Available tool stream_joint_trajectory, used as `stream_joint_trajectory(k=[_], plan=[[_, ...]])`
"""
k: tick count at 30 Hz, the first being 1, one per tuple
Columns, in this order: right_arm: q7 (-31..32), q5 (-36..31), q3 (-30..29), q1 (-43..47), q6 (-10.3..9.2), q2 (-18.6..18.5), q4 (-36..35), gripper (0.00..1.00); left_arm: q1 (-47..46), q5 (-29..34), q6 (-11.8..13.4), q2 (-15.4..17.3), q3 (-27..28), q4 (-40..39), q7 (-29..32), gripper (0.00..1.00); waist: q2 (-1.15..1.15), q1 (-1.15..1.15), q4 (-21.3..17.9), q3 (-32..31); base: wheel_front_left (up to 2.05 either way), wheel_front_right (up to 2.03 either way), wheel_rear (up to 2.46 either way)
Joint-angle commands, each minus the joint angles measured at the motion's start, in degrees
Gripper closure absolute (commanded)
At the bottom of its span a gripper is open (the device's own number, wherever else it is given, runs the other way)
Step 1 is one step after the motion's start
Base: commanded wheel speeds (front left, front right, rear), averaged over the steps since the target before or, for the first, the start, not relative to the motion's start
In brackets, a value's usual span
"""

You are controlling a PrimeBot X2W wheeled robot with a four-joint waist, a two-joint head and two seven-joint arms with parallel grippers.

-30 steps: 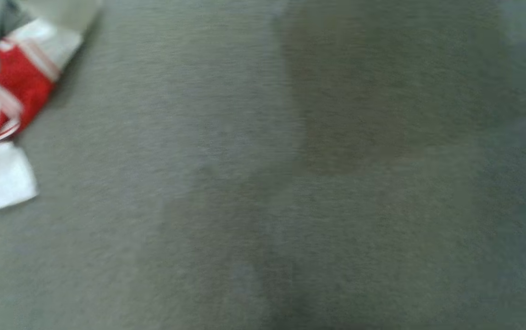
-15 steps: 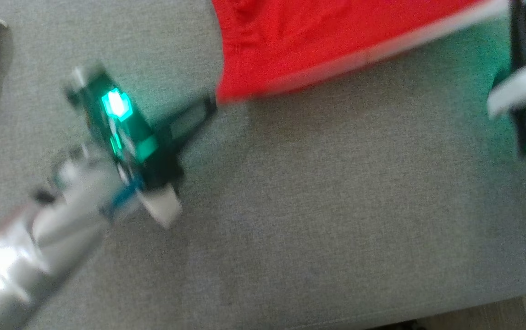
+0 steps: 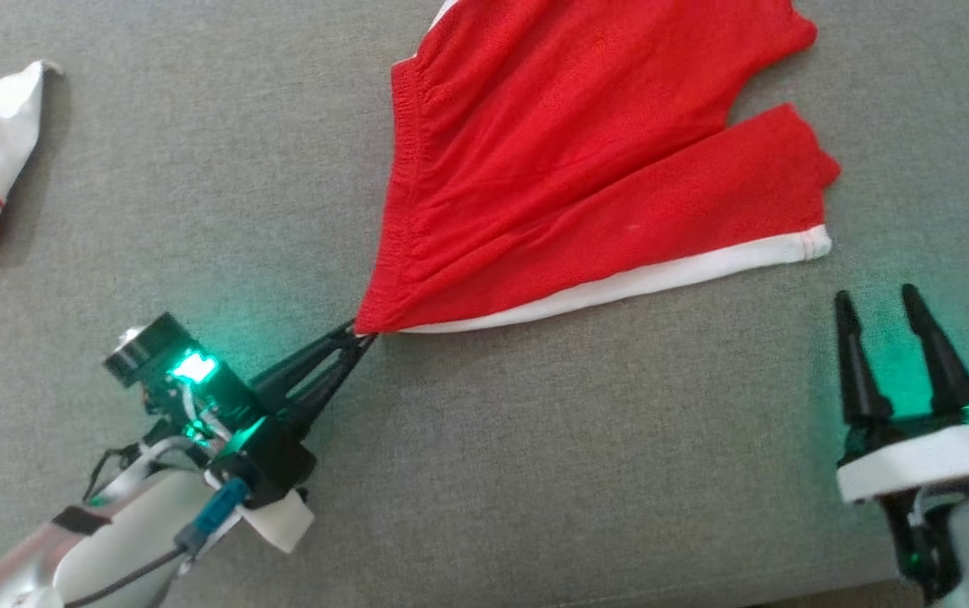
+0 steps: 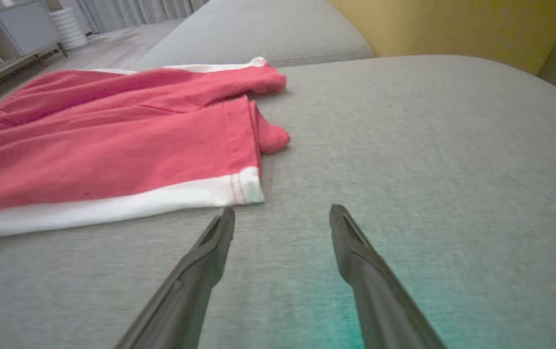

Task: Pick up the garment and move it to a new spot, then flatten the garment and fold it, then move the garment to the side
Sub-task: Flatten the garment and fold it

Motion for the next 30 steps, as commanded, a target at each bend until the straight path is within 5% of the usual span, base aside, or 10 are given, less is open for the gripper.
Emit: stream_joint_trajectory(k=[1,6,14,15,19,30], plan=[[0.27,0.25,1.6,0.28,-0.05,-1.0,-3.69,0.0,-0.55,-0.03,0.5,2.39,2.94,-1.5,0.03,1.0,0.0,0.01,0.14,-0.11,0.0,0.0,0.0],[4.33,2.08,3.78,-0.54,-0.05,-2.85,-7.45,0.0,-0.53,0.25,0.1,2.1,3.95,-1.75,0.03,1.0,0.0,0.01,0.75,-0.12,0.0,0.0,0.0],[10.38,5.98,5.45,-6.14,-0.05,-4.31,-1.2,0.02,-1.99,1.36,-1.49,0.09,4.54,-1.44,0.03,1.0,0.0,0.01,2.78,0.59,0.0,0.0,0.0],[11.22,6.59,5.59,-6.59,-0.05,-4.4,0.08,0.16,-2.06,1.5,-1.62,-0.13,4.61,-1.43,0.03,1.0,0.0,0.01,3.01,0.67,0.0,0.0,0.0],[13.84,9.37,7.44,-7.51,-0.05,-5.02,3.01,1.0,-2.28,1.91,-2.2,-1.06,4.86,-1.27,0.03,1.0,0.0,0.01,3.9,0.81,0.0,0.0,0.0],[14.54,15.82,1.37,-1.12,-0.05,-9.59,-5.6,1.0,1.28,2.16,-2.66,-0.63,5.3,-1.82,0.03,1.0,0.0,0.01,3.22,-3.57,0.0,0.0,0.0]])
